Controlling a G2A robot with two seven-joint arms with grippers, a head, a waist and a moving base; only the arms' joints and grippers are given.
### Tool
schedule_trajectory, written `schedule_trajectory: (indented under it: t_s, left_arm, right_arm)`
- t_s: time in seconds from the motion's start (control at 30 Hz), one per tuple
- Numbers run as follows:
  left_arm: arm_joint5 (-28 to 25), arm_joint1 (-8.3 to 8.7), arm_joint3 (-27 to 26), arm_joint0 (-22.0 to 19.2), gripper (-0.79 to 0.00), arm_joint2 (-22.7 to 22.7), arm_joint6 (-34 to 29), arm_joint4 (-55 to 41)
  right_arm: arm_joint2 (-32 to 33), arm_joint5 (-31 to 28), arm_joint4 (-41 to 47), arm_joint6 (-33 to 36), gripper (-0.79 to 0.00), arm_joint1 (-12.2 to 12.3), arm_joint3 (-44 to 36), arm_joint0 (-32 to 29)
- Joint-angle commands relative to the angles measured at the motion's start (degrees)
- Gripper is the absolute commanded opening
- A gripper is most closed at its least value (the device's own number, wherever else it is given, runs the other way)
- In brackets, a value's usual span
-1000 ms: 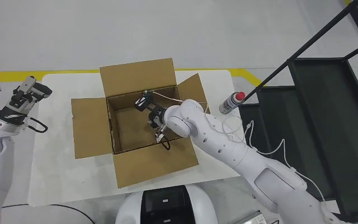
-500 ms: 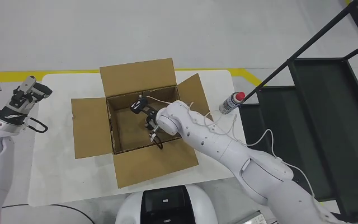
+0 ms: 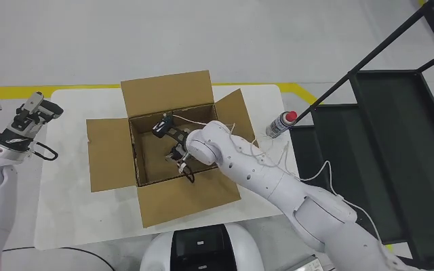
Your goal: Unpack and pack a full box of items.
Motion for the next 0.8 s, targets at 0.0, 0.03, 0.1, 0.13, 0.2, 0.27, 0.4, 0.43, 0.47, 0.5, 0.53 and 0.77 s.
schedule_trajectory:
  t_s: [0.0,0.03,0.1,0.13,0.2,0.27,0.4,0.43,0.47,0.5,0.53,0.77]
  left_arm:
    - [0.0,0.00,0.0,0.0,0.000,0.0,0.0,0.0]
    - [0.0,0.00,0.0,0.0,0.000,0.0,0.0,0.0]
    - [0.0,0.00,0.0,0.0,0.000,0.0,0.0,0.0]
    - [0.0,0.00,0.0,0.0,0.000,0.0,0.0,0.0]
    - [0.0,0.00,0.0,0.0,0.000,0.0,0.0,0.0]
    - [0.0,0.00,0.0,0.0,0.000,0.0,0.0,0.0]
    - [0.0,0.00,0.0,0.0,0.000,0.0,0.0,0.0]
    - [0.0,0.00,0.0,0.0,0.000,0.0,0.0,0.0]
    - [0.0,0.00,0.0,0.0,0.000,0.0,0.0,0.0]
    - [0.0,0.00,0.0,0.0,0.000,0.0,0.0,0.0]
    - [0.0,0.00,0.0,0.0,0.000,0.0,0.0,0.0]
    - [0.0,0.00,0.0,0.0,0.000,0.0,0.0,0.0]
  right_arm:
    - [3.9,-0.5,-1.3,1.8,0.000,1.8,-8.5,-3.4]
    - [6.0,-0.9,-2.0,2.6,0.000,2.8,-12.8,-5.4]
    - [10.3,-1.9,-4.3,3.7,0.000,4.6,-21.4,-10.0]
    - [12.6,-2.5,-5.7,4.0,0.000,5.4,-25.5,-12.4]
    - [17.0,-3.3,-8.9,3.9,0.000,6.9,-33.2,-17.4]
    - [21.2,-4.1,-11.5,3.0,0.000,8.1,-39.6,-22.5]
    - [29.0,-4.2,-15.9,-0.9,0.000,9.8,-46.9,-31.6]
    - [30.8,-4.8,-16.0,-2.3,0.000,10.1,-47.8,-33.5]
    - [32.5,-5.3,-16.2,-4.3,0.000,10.4,-48.6,-35.3]
    - [34.0,-6.2,-15.6,-6.6,0.000,10.6,-49.1,-37.1]
    - [35.5,-7.0,-15.8,-8.7,0.000,10.9,-49.3,-38.8]
    - [38.6,-10.4,-14.7,-13.5,0.000,11.4,-49.5,-42.5]
